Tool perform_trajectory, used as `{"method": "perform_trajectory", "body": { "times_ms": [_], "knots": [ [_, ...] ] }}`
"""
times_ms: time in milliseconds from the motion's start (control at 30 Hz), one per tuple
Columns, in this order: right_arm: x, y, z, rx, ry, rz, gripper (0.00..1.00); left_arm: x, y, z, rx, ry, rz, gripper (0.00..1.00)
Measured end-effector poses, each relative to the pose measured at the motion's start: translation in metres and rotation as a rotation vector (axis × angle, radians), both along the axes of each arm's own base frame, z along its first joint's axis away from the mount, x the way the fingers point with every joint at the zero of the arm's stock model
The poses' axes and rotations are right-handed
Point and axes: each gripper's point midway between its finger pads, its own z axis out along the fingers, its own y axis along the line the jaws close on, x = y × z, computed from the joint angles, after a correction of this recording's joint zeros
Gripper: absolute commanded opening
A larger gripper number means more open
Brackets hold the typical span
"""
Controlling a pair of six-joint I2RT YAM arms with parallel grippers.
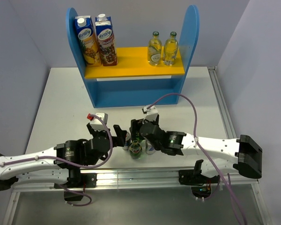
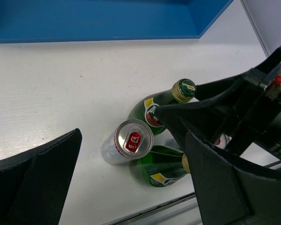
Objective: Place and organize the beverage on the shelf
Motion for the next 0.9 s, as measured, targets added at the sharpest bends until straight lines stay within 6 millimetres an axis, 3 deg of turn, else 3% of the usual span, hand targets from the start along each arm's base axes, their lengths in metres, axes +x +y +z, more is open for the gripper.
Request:
{"method": "perform_trajectory", "body": {
  "times_ms": [100,233,467,700,900],
  "knots": [
    [0.006,0.005,-0.002,-0.010,-0.016,-0.010,0.78,-0.002,0.000,-0.004,0.012,0.005,-0.001,0.99],
    [0.012,0.008,-0.006,-0.029,-0.035,-0.024,0.41,-0.002,0.004,-0.007,0.007,0.002,0.009,0.99],
    [0.024,0.006,-0.005,-0.049,-0.069,-0.064,0.00,-0.003,0.017,-0.001,-0.027,-0.009,0.022,0.99],
    [0.025,0.005,-0.004,-0.061,-0.069,-0.070,0.00,0.002,0.040,0.005,0.038,-0.048,0.078,0.99],
    [0.033,-0.005,-0.002,-0.136,-0.063,-0.094,0.00,0.006,0.057,0.031,0.046,-0.093,0.112,0.99]
  ]
}}
